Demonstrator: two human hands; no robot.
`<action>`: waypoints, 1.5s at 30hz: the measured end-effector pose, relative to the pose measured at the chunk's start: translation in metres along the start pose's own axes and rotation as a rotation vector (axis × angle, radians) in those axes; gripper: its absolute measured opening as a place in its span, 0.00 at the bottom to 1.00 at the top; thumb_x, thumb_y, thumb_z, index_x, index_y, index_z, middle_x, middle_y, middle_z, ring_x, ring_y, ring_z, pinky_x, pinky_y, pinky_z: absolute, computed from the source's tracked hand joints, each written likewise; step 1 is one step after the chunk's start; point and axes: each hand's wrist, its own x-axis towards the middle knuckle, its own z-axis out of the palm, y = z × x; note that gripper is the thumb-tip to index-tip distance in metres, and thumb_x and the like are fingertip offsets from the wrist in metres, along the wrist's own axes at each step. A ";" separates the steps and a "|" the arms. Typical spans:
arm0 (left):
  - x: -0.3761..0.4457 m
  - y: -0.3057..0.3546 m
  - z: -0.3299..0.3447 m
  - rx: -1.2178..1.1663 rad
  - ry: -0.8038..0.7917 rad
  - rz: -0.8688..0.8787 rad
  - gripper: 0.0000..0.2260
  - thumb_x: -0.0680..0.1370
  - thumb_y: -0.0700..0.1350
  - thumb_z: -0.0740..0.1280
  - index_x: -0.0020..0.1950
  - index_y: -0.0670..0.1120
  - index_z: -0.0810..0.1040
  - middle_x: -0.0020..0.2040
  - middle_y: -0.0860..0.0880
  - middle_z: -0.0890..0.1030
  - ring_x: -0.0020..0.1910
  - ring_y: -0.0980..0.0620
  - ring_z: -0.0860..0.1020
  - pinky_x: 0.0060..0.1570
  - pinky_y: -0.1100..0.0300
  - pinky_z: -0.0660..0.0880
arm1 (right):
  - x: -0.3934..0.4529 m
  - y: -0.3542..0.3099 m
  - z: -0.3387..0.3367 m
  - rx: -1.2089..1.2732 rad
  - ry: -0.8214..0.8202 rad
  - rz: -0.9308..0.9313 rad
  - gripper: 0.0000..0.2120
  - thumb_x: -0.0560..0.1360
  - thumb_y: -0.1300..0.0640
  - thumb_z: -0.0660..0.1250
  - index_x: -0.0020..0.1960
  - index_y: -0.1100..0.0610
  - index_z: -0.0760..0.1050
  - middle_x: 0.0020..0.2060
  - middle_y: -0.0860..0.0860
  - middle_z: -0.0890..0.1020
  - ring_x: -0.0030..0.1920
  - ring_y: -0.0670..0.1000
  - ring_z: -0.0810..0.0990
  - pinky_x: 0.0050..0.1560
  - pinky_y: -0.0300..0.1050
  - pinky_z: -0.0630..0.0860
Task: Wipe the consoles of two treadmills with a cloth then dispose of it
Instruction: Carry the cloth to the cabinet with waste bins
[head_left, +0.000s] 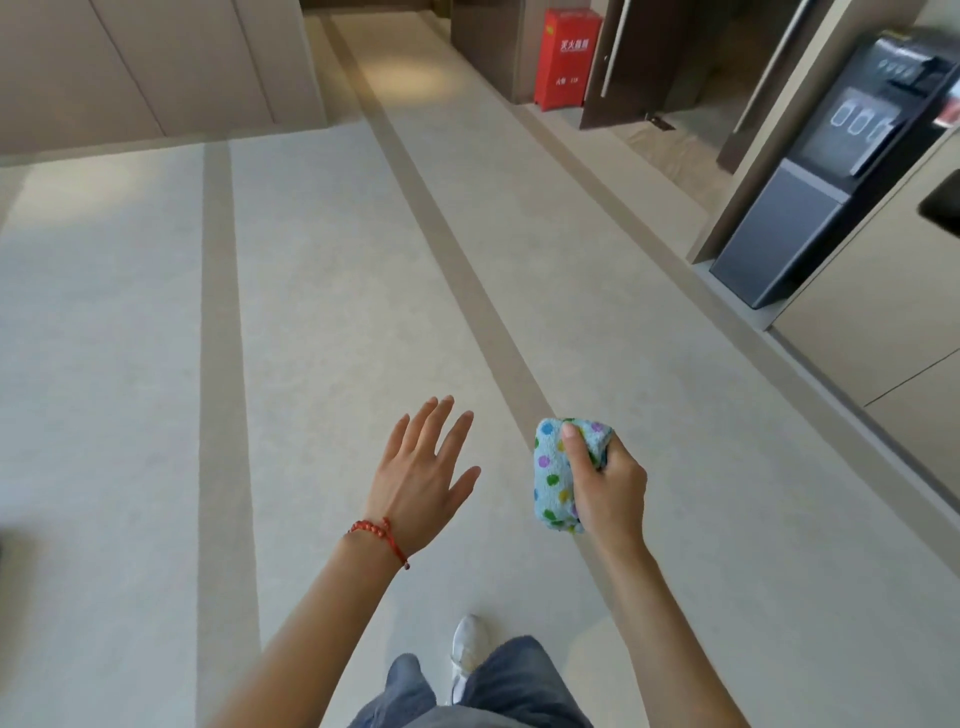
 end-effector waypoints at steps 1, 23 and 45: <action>0.019 -0.001 0.000 0.004 -0.001 0.017 0.27 0.79 0.58 0.50 0.67 0.42 0.73 0.66 0.40 0.73 0.65 0.40 0.72 0.62 0.42 0.68 | 0.016 -0.003 0.001 0.004 0.018 0.002 0.14 0.73 0.50 0.67 0.34 0.57 0.72 0.29 0.46 0.77 0.31 0.41 0.76 0.31 0.27 0.70; 0.430 0.056 0.085 -0.091 -0.127 0.671 0.27 0.81 0.59 0.43 0.68 0.43 0.68 0.66 0.40 0.73 0.65 0.40 0.71 0.63 0.43 0.64 | 0.306 0.020 -0.026 0.051 0.613 0.279 0.11 0.73 0.49 0.67 0.37 0.55 0.74 0.32 0.45 0.79 0.35 0.41 0.77 0.35 0.32 0.73; 0.669 0.305 0.201 -0.182 -0.243 0.967 0.25 0.82 0.58 0.43 0.69 0.43 0.64 0.67 0.38 0.72 0.65 0.39 0.71 0.61 0.41 0.67 | 0.516 0.113 -0.224 0.001 0.927 0.412 0.16 0.74 0.51 0.66 0.31 0.54 0.67 0.25 0.48 0.73 0.27 0.42 0.73 0.24 0.29 0.69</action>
